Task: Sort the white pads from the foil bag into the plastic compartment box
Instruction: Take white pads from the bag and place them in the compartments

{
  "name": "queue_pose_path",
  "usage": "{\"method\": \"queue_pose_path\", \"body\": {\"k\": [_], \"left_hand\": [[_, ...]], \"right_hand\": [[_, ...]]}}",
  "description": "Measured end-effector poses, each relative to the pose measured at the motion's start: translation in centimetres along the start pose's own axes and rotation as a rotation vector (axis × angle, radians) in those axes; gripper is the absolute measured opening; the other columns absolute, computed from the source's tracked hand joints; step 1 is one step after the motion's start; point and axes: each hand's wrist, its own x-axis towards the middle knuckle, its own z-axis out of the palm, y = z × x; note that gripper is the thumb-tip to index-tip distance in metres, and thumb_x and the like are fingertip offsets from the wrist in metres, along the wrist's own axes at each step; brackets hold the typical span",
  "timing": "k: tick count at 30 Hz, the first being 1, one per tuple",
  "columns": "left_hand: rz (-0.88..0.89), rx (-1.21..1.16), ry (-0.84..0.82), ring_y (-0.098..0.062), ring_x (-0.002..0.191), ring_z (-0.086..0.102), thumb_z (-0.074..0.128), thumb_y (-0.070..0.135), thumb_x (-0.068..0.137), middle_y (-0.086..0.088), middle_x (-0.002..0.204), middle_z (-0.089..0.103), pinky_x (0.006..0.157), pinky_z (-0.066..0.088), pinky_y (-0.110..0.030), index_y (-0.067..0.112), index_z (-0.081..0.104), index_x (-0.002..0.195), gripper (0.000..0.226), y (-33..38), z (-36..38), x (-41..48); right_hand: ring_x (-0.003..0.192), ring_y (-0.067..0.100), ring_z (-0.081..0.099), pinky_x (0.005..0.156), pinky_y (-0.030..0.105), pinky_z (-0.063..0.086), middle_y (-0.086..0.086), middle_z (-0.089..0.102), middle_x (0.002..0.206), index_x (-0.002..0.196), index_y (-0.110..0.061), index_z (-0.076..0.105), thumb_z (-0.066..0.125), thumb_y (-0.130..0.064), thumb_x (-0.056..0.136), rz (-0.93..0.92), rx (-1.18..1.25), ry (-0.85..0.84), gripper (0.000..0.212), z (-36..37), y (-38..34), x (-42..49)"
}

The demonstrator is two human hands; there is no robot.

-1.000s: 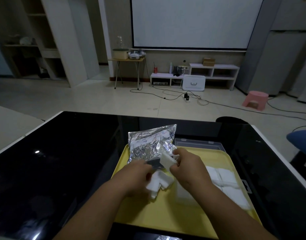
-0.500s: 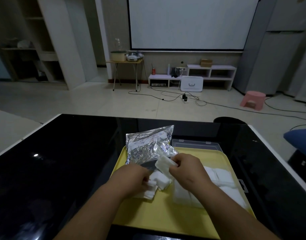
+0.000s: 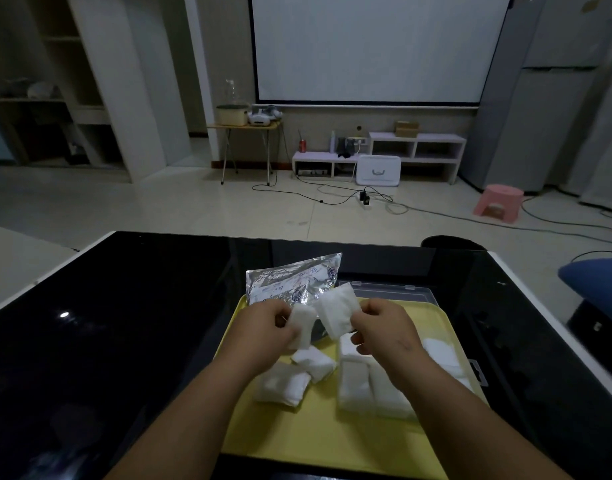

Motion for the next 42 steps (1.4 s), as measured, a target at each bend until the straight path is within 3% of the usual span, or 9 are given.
{"method": "queue_pose_path", "body": {"k": [5,8,20,24,27,33,36,39,42], "left_hand": [[-0.194,-0.453,-0.039,-0.020,0.052,0.064,0.072,0.005,0.082,-0.009,0.064,0.067,0.059,0.058,-0.037,0.006,0.068,0.080,0.004,1.1,0.1,-0.1],[-0.215,-0.561,-0.065,-0.023,0.056,0.064,0.069,0.001,0.084,-0.014,0.065,0.065,0.062,0.059,-0.040,0.001,0.067,0.085,0.002,1.6,0.4,-0.2],[-0.308,-0.782,-0.168,-0.025,0.058,0.061,0.049,-0.005,0.090,-0.017,0.068,0.063,0.059,0.054,-0.034,-0.003,0.065,0.094,0.017,2.4,0.4,0.0],[-0.268,-0.803,-0.141,-0.030,0.070,0.068,0.067,0.015,0.090,-0.017,0.079,0.069,0.067,0.057,-0.041,0.002,0.068,0.091,0.013,2.3,0.4,-0.2],[-0.237,-0.712,-0.077,-0.029,0.075,0.071,0.072,0.011,0.085,-0.013,0.081,0.074,0.071,0.059,-0.043,0.010,0.071,0.086,0.002,2.1,0.4,-0.3],[-0.302,-0.750,0.063,-0.026,0.068,0.062,0.070,0.007,0.084,-0.019,0.080,0.064,0.058,0.052,-0.033,-0.007,0.064,0.090,0.016,1.0,-0.4,0.4],[-0.312,-0.780,0.098,-0.028,0.068,0.065,0.069,0.006,0.084,-0.018,0.082,0.070,0.062,0.054,-0.039,0.004,0.068,0.086,0.004,0.6,-0.9,0.6],[-0.308,-0.783,0.111,-0.034,0.074,0.069,0.069,0.008,0.085,-0.019,0.084,0.073,0.071,0.058,-0.047,0.007,0.068,0.087,0.003,0.1,-1.3,0.6],[-0.302,-0.799,0.113,-0.029,0.071,0.068,0.070,0.008,0.084,-0.015,0.080,0.071,0.067,0.057,-0.042,0.007,0.068,0.086,0.003,0.0,-1.5,0.5]], "right_hand": [[0.058,0.017,0.054,0.054,0.029,0.045,0.010,0.066,0.073,0.090,-0.007,0.070,0.052,0.002,0.083,0.057,0.139,-0.067,0.021,-0.2,-0.3,0.0],[0.059,0.018,0.054,0.055,0.030,0.044,0.013,0.064,0.076,0.091,-0.001,0.069,0.054,0.002,0.083,0.076,0.154,-0.110,0.017,0.1,-0.4,-0.1],[0.064,0.017,0.055,0.058,0.030,0.049,0.013,0.067,0.083,0.088,-0.004,0.065,0.060,-0.008,0.083,0.056,0.085,-0.029,0.008,1.0,0.0,-0.2],[0.064,0.017,0.056,0.057,0.029,0.049,0.011,0.067,0.081,0.086,-0.007,0.065,0.063,-0.007,0.082,0.014,0.106,-0.023,0.004,1.1,-0.1,-0.5],[0.065,0.018,0.057,0.058,0.030,0.049,0.008,0.065,0.078,0.088,-0.008,0.064,0.063,-0.006,0.082,0.004,0.093,-0.066,0.007,1.5,-0.2,-0.6],[0.075,0.012,0.061,0.064,0.027,0.049,-0.007,0.065,0.079,0.077,-0.026,0.064,0.063,-0.014,0.079,-0.163,-0.390,-0.121,0.012,2.9,0.9,-0.4],[0.087,0.014,0.062,0.075,0.030,0.053,-0.007,0.067,0.094,0.090,-0.029,0.065,0.064,-0.026,0.083,-0.237,-0.617,-0.200,0.007,4.1,1.1,-0.8],[0.099,0.018,0.061,0.083,0.033,0.052,-0.003,0.067,0.108,0.104,-0.028,0.066,0.067,-0.039,0.081,-0.319,-0.772,-0.280,0.026,5.5,1.1,-1.5],[0.110,0.021,0.055,0.087,0.032,0.047,0.000,0.060,0.123,0.119,-0.026,0.061,0.073,-0.043,0.077,-0.385,-0.861,-0.348,0.047,6.7,1.3,-2.2]]}}
